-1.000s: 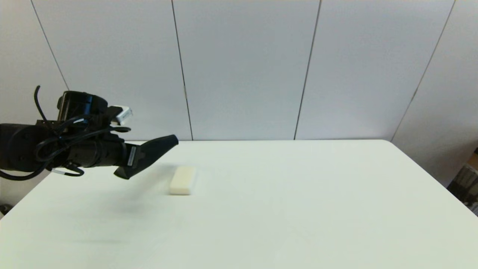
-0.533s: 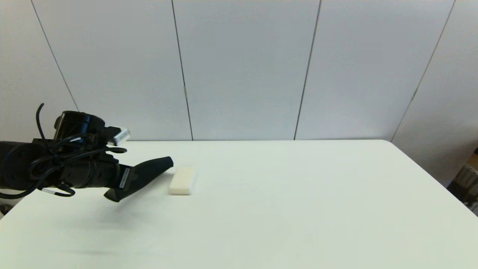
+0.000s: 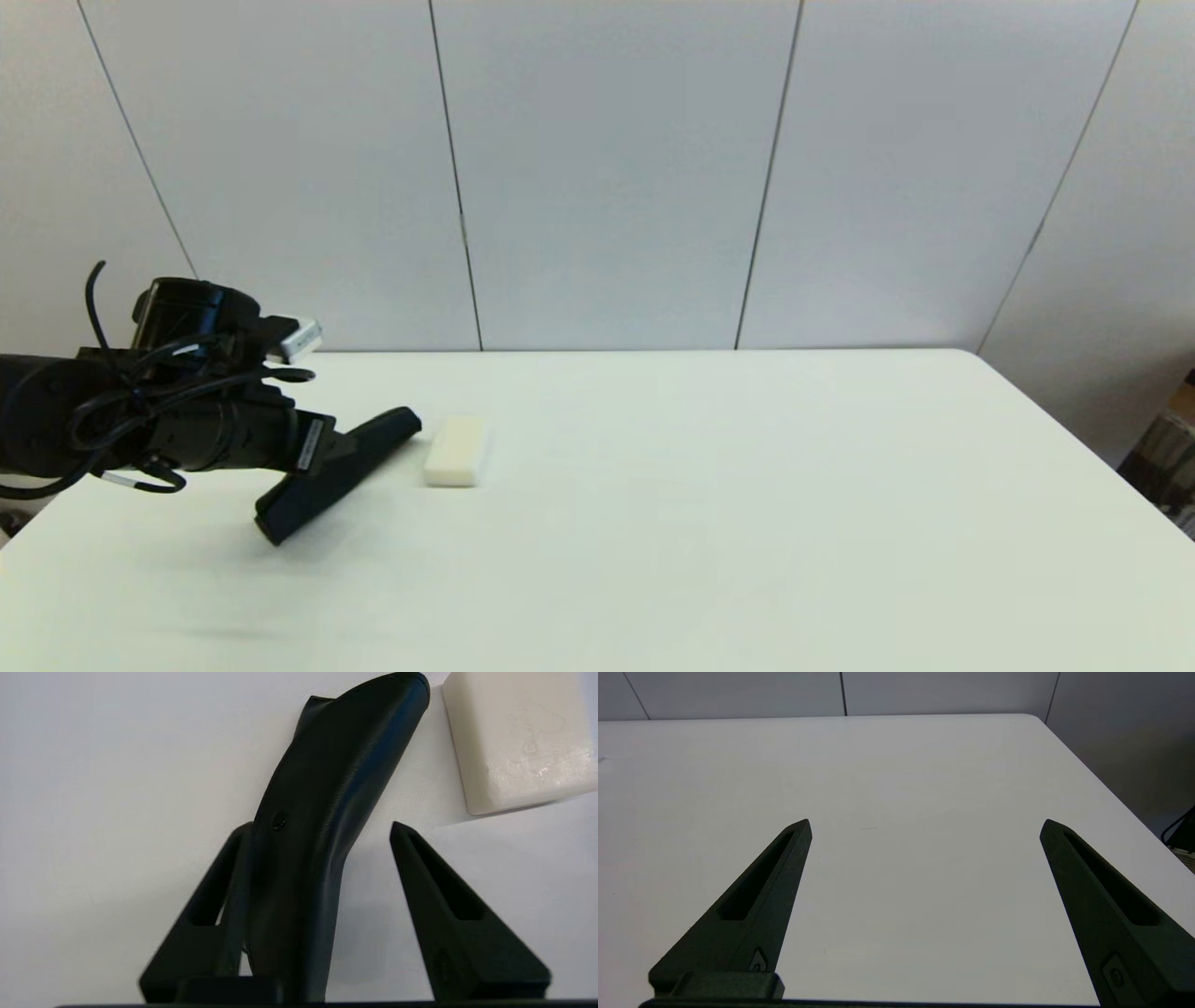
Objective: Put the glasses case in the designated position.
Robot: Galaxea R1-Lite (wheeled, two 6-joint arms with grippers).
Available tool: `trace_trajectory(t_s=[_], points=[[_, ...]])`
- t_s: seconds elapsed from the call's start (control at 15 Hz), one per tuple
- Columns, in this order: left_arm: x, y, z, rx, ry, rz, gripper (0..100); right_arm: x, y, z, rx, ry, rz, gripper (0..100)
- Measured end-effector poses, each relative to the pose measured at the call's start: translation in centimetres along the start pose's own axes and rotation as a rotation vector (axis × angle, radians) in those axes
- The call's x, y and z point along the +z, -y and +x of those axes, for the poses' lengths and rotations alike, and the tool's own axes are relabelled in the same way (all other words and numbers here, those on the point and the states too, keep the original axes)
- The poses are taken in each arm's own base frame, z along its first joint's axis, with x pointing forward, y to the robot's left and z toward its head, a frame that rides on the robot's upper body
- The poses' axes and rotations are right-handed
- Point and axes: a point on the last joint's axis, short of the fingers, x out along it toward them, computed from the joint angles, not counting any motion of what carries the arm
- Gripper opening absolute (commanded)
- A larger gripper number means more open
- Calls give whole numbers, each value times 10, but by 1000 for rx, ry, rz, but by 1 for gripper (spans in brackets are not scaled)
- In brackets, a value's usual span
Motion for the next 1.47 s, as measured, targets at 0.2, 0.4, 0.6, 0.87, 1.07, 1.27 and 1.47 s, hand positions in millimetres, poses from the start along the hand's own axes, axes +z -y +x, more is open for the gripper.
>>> trace_trajectory(t_s=[0.2, 0.4, 0.6, 0.87, 1.07, 1.27, 1.47], points=[[2, -1, -9, 6, 26, 0, 100, 0, 0, 0, 0, 0, 0, 100], [6, -1, -36, 21, 108, -14, 100, 0, 0, 0, 0, 0, 0, 100], [-2, 2, -78, 32, 210, -56, 100, 0, 0, 0, 0, 0, 1, 100], [-47, 13, -137, 40, 337, -96, 100, 0, 0, 0, 0, 0, 0, 100], [-89, 21, -169, 53, 437, -113, 100, 0, 0, 0, 0, 0, 0, 100], [-124, 27, -193, 80, 559, -119, 100, 0, 0, 0, 0, 1, 0, 100], [-161, 35, -210, 120, 684, -123, 100, 0, 0, 0, 0, 0, 0, 100]])
